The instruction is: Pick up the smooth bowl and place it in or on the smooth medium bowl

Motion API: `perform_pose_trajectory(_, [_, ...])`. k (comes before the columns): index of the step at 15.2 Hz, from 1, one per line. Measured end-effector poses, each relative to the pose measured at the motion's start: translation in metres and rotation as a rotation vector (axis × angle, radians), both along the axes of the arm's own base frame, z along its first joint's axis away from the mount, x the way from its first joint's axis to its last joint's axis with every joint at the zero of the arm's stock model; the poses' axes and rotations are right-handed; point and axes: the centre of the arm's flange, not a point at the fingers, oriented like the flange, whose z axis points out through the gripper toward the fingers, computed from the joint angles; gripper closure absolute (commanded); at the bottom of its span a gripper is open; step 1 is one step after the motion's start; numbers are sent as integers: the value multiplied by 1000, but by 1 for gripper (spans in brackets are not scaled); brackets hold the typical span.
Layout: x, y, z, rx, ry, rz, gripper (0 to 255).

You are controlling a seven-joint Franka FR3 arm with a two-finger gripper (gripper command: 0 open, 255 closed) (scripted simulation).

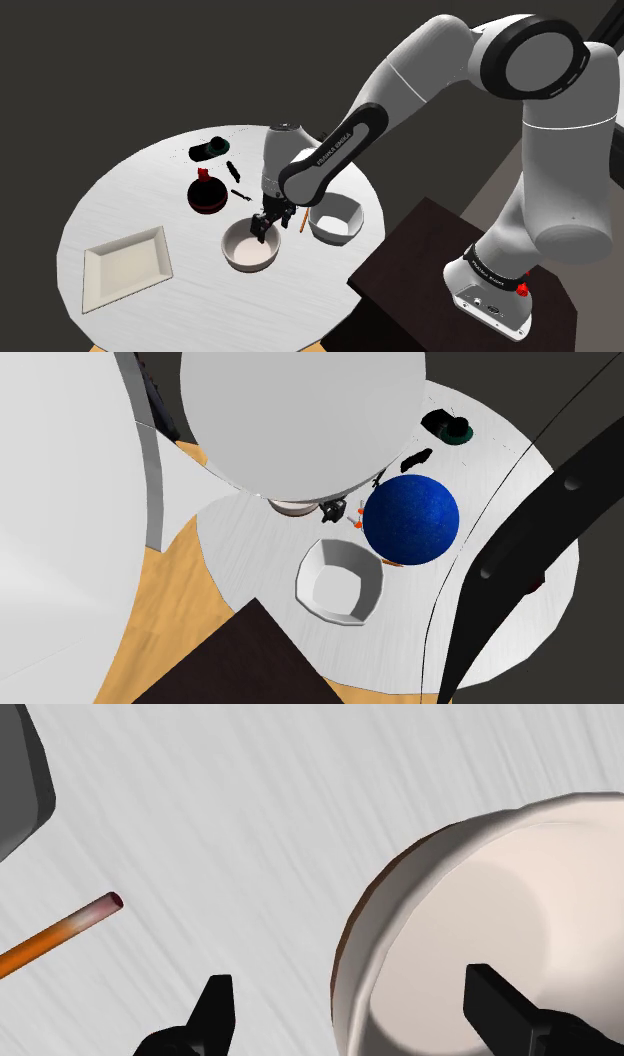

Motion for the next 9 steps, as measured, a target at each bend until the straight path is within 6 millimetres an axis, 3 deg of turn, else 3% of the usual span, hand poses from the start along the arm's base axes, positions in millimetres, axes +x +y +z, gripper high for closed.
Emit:
perform_pose_trajectory(2, [0,0,0,0,0,0,0])
perform_pose_trajectory(3, [0,0,0,0,0,0,255])
perform_pose_trajectory(9, [0,0,0,0,0,0,255])
